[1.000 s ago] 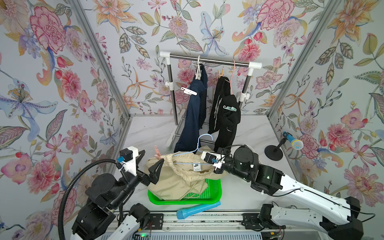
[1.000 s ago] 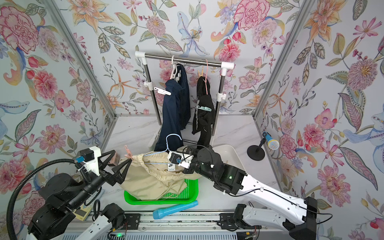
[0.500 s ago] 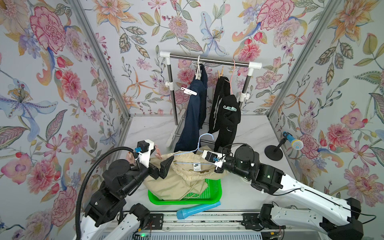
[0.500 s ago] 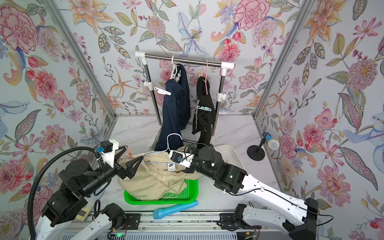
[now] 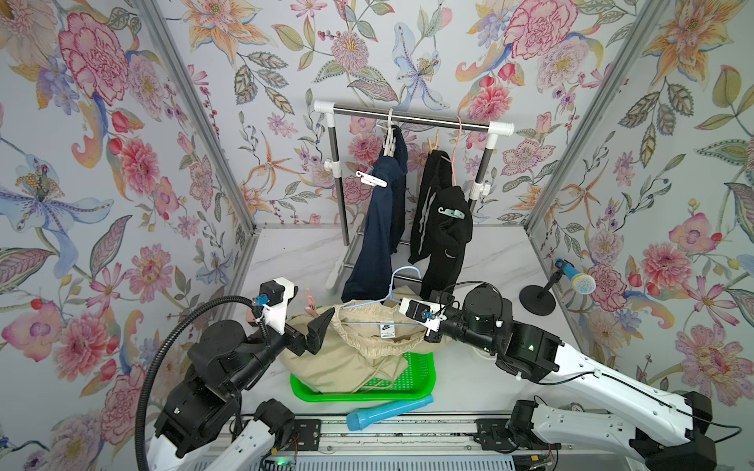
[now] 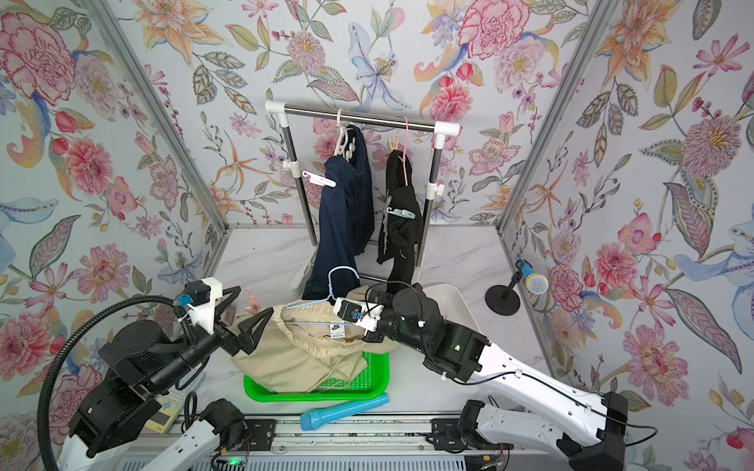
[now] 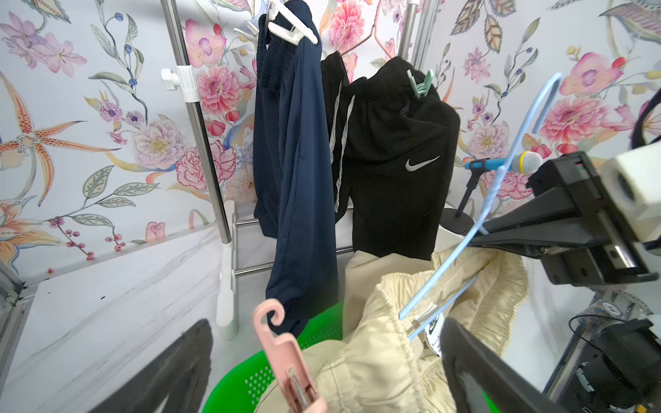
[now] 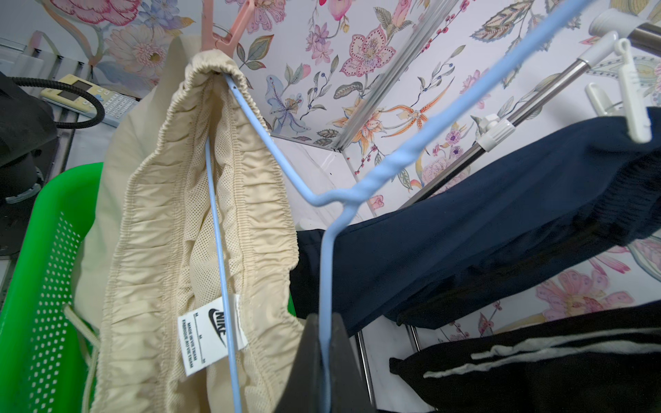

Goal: Remove the clothespins securing shorts to the hanger
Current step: Adjust the hanger in the basket.

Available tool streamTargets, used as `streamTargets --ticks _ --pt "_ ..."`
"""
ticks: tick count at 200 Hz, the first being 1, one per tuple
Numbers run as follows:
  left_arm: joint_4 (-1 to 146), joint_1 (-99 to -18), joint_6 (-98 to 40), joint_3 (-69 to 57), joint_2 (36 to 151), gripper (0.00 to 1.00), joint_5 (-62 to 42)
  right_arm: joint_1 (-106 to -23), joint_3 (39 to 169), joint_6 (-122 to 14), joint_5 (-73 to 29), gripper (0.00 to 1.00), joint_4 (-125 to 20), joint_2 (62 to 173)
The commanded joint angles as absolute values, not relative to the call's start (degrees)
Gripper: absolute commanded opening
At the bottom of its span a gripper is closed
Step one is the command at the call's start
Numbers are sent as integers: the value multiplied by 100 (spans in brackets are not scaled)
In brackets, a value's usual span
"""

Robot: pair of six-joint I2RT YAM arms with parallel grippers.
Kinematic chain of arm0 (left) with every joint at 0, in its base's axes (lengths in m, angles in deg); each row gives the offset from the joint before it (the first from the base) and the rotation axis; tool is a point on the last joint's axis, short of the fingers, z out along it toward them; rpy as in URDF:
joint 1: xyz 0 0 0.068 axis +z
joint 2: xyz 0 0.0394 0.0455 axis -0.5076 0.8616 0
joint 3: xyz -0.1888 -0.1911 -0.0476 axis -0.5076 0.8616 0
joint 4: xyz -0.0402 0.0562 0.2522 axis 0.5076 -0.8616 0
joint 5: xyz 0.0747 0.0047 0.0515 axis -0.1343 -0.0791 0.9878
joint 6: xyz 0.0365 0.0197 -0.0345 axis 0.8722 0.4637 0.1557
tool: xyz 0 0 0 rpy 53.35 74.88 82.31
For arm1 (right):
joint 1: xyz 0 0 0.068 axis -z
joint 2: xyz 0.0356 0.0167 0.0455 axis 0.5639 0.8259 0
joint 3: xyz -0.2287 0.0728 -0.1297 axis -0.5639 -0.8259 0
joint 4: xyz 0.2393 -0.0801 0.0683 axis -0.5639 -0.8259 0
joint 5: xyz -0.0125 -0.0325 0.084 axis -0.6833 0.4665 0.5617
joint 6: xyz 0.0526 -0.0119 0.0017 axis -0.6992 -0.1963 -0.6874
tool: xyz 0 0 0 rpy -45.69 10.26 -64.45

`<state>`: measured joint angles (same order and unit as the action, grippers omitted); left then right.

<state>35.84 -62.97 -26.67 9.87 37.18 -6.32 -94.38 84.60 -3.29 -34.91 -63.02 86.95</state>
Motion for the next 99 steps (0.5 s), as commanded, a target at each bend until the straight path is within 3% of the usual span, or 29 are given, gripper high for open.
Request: streamTargets --ticks 1,64,99 --pt "3541 -6278 -2862 807 3520 99 -1025 -9429 8276 -196 -3062 0 -5806 8420" --pt "3752 -6276 -2712 1033 3430 99 -2453 -9447 8004 16 -2782 0 -5453 8087" --pt "3358 -6275 -2592 906 3381 99 -2063 -9452 7998 -17 -2751 0 -5514 8077"
